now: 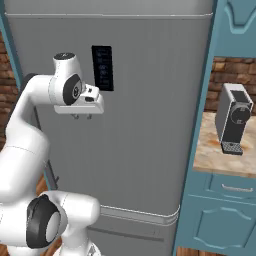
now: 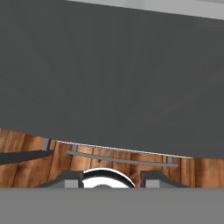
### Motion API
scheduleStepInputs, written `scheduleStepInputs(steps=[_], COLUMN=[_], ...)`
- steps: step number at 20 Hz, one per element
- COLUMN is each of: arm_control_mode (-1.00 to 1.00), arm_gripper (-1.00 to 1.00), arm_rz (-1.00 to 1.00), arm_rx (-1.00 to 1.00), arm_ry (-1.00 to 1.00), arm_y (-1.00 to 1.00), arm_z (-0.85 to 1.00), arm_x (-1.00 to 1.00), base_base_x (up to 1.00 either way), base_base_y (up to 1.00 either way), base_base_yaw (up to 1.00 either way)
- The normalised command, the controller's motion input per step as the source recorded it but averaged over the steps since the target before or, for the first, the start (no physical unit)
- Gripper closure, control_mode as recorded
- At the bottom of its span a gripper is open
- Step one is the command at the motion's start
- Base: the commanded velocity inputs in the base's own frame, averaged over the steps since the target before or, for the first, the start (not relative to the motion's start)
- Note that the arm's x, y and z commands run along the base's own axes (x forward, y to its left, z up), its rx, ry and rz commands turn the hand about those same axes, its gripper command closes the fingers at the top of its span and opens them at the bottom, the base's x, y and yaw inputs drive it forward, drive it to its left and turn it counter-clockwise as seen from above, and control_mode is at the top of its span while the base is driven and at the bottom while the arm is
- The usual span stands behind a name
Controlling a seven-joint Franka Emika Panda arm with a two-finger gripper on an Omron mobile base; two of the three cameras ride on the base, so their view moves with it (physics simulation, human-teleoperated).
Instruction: Open the fridge, remove the mango, avocado, and fish, and place them on any counter.
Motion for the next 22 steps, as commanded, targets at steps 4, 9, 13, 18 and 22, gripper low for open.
scheduleStepInputs(steps=[4, 9, 13, 18, 22], arm_control_mode=[1.0, 1.0, 1.0, 1.0, 1.0], arm_gripper=[-1.0, -1.0, -1.0, -1.0, -1.0], arm_rz=[0.0, 0.0, 0.0, 0.0, 0.0], arm_rx=[0.0, 0.0, 0.0, 0.0, 0.0], arm_ry=[0.0, 0.0, 0.0, 0.0, 0.0], arm_y=[0.0, 0.0, 0.0, 0.0, 0.0], arm_z=[0.0, 0.0, 0.0, 0.0, 0.0], arm_x=[0.0, 0.0, 0.0, 0.0, 0.0], base_base_x=[-0.05, -0.34, -0.53, -0.81, -0.59], base_base_y=[0.18, 0.46, 0.36, 0.4, 0.48], base_base_yaw=[0.0, -0.06, -0.1, -0.13, -0.11])
